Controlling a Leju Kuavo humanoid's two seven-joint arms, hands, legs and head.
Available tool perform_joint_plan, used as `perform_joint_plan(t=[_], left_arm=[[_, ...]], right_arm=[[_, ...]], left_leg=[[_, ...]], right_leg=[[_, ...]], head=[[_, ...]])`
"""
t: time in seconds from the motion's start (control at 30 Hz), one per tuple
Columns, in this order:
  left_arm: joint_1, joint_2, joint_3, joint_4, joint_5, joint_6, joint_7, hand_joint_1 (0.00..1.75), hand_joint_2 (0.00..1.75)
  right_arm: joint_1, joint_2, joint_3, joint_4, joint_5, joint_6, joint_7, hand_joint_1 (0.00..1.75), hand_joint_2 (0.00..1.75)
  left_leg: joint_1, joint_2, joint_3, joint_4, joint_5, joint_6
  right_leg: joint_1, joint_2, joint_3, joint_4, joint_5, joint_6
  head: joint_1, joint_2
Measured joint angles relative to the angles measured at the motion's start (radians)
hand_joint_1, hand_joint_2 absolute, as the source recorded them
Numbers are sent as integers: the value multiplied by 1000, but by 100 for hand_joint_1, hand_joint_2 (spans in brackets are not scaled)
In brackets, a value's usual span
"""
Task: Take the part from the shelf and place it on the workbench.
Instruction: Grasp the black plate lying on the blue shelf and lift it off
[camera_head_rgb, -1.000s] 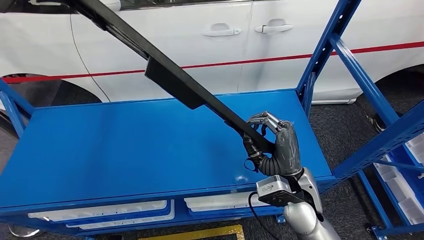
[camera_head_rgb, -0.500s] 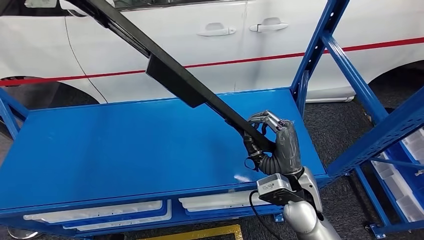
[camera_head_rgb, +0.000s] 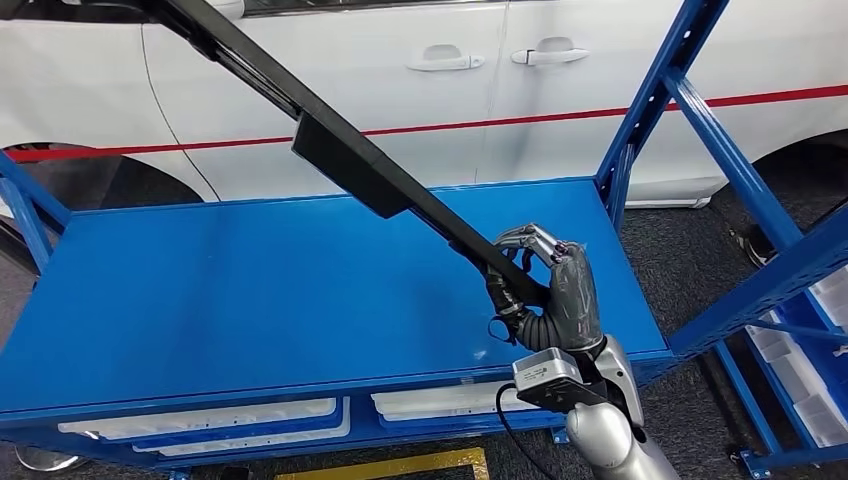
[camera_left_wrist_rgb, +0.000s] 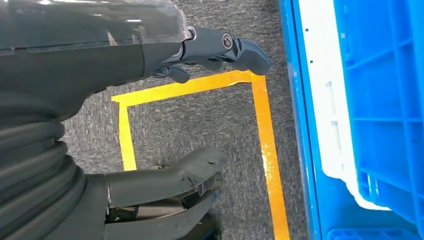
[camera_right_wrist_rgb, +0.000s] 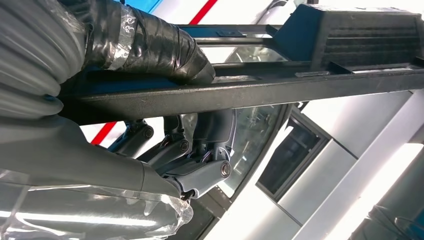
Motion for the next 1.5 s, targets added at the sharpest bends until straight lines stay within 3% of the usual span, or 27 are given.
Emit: perform_joint_plan(t=[0.07, 0.13, 0.2, 0.27, 0.33, 0.37, 0.4, 0.43, 0.53, 0.57, 0.67, 0.73, 0.83, 0.87, 0.9, 0.93, 1.0, 1.07, 1.1, 1.2, 1.27, 1.33, 1.37, 1.4, 1.43, 1.5], left_arm=[[-1, 0, -1, 0, -1, 2, 1, 0, 175], [-1, 0, -1, 0, -2, 4, 2, 0, 175], [-1, 0, -1, 0, -2, 6, 2, 0, 175], [-2, 0, -2, 0, -2, 8, 2, 0, 175], [-2, 0, -2, 0, -2, 9, 2, 0, 175], [-1, -1, -2, 0, -2, 10, 2, 0, 175], [-1, -1, -2, 0, -3, 11, 2, 0, 175], [-1, -1, -2, 0, -3, 13, 2, 0, 175], [-5, 0, -2, 0, -3, 16, 2, 0, 175], [-7, 0, -3, 0, -3, 17, 2, 0, 175], [-5, 0, -3, 0, -3, 18, 2, 0, 175], [-4, 0, -3, 0, -3, 19, 3, 0, 175], [-6, 0, -4, 0, -2, 20, 3, 0, 175], [-6, 0, -5, 0, -3, 21, 3, 0, 175], [-5, 0, -6, 0, -3, 22, 3, 0, 175], [-5, 0, -6, 0, -3, 22, 3, 0, 175], [-5, 0, -8, 0, -3, 23, 3, 0, 175], [-5, 0, -8, 0, -3, 23, 3, 0, 175], [-5, 0, -8, 0, -3, 24, 3, 0, 175], [-5, 0, -8, 0, -2, 25, 3, 0, 175], [-4, 0, -8, 0, -2, 26, 3, 0, 175], [-3, 0, -8, 0, -2, 26, 3, 0, 175], [-3, 0, -8, 0, -2, 26, 3, 0, 175], [-3, 0, -8, 0, -2, 26, 3, 0, 175], [-3, 0, -8, 0, -2, 26, 3, 0, 175], [-5, 0, -8, 0, -2, 26, 3, 0, 175]], right_arm=[[-2, 0, 0, 0, -2, 1, 0, 175, 175], [-2, 0, 0, 0, -3, 3, -1, 175, 175], [-3, 0, 0, 0, -4, 5, 0, 175, 175], [-4, 1, 0, 0, -4, 5, -1, 175, 175], [-4, 2, 0, 0, -4, 5, -1, 175, 175], [-3, 2, 0, 0, -4, 5, -1, 175, 175], [-3, 2, 0, 0, -4, 5, -1, 175, 175], [-3, 2, 0, 0, -4, 5, -1, 175, 175], [-3, 2, 0, 0, -4, 4, -1, 175, 175], [-3, 3, 0, 0, -4, 4, -1, 175, 175], [-3, 3, 0, 0, -4, 3, -1, 175, 175], [-2, 3, 0, 0, -4, 3, -1, 175, 175], [1, 3, 0, 0, -4, 3, -1, 175, 175], [1, 3, 0, 0, -4, 3, -1, 175, 175], [2, 3, 0, 0, -4, 3, -1, 175, 175], [2, 3, 0, 0, -4, 3, -1, 175, 175], [1, 3, 0, 0, -4, 3, 0, 175, 175], [-1, 3, 0, 0, -4, 3, -1, 175, 175], [-2, 3, 0, 0, -4, 4, -1, 175, 175], [-2, 3, 0, 0, -5, 4, -1, 175, 175], [-3, 4, 0, 0, -5, 4, -1, 175, 175], [-3, 4, 0, 0, -5, 4, -1, 175, 175], [-2, 4, 0, 0, -5, 4, -1, 175, 175], [-2, 4, 0, 0, -5, 4, -1, 175, 175], [-2, 4, 0, 0, -5, 4, -1, 175, 175], [-2, 4, 0, 0, -5, 4, -1, 175, 175]], left_leg=[[-4, -1, -7, 8, -2, -8], [-5, -1, -10, 9, 2, -17], [-2, 0, -18, 24, -16, -26], [2, 1, -48, 105, -83, -36], [6, 1, -87, 226, -155, -43], [7, 1, -93, 262, -170, -45], [8, 1, -83, 263, -168, -44], [8, 1, -53, 227, -150, -42], [4, 1, 71, 29, -90, -30], [0, 0, 88, -3, -83, -26], [-5, 1, 80, -15, -60, -10], [-2, 5, 66, -23, -36, 5], [-4, 9, 30, -23, -8, 19], [-5, 9, 16, -21, 1, 19], [-6, 10, 2, -18, 9, 19], [-6, 10, -12, -14, 15, 17], [-6, 9, -36, -3, 26, 12], [-8, 9, -50, 7, 35, 4], [-9, 9, -53, 9, 41, -2], [-7, 7, -62, 14, 46, -21], [-4, 5, -85, 72, -15, -31], [2, 4, -118, 186, -103, -40], [5, 4, -128, 239, -126, -44], [9, 4, -127, 268, -126, -48], [12, 5, -109, 268, -106, -51], [18, 5, -30, 178, -56, -52]], right_leg=[[2, 1, 27, -63, 18, -5], [3, 3, 24, -66, 23, -13], [1, 1, 21, -72, 32, -26], [0, -3, 15, -77, 42, -37], [2, -6, 3, -76, 51, -41], [4, -6, -4, -75, 56, -41], [5, -7, -12, -74, 61, -40], [6, -7, -19, -72, 67, -39], [8, -5, -32, -70, 83, -28], [8, -6, -33, -70, 89, -22], [4, -5, -37, -76, 104, -3], [1, -3, -54, -49, 65, 5], [0, -1, -98, 109, -72, 11], [0, -1, -104, 159, -92, 13], [0, -1, -95, 181, -90, 14], [0, -1, -71, 170, -70, 14], [0, -1, 19, 62, -31, 10], [5, -1, 96, -50, -31, 3], [8, 0, 111, -77, -37, -1], [7, -3, 104, -93, -20, -20], [2, -7, 89, -100, -1, -35], [4, -8, 69, -100, 16, -41], [4, -8, 57, -99, 24, -41], [5, -9, 46, -97, 32, -40], [5, -9, 34, -95, 39, -39], [5, -8, 14, -89, 51, -33]], head=[[0, 0], [0, 0], [0, 0], [-1, 0], [-1, 0], [-1, 0], [-1, 0], [-1, 0], [0, 0], [-1, 0], [0, 0], [0, 0], [1, 0], [2, 0], [1, 0], [1, 0], [1, 0], [1, 0], [0, 0], [1, 0], [0, 0], [-1, 0], [-1, 0], [-1, 0], [-1, 0], [-1, 0]])
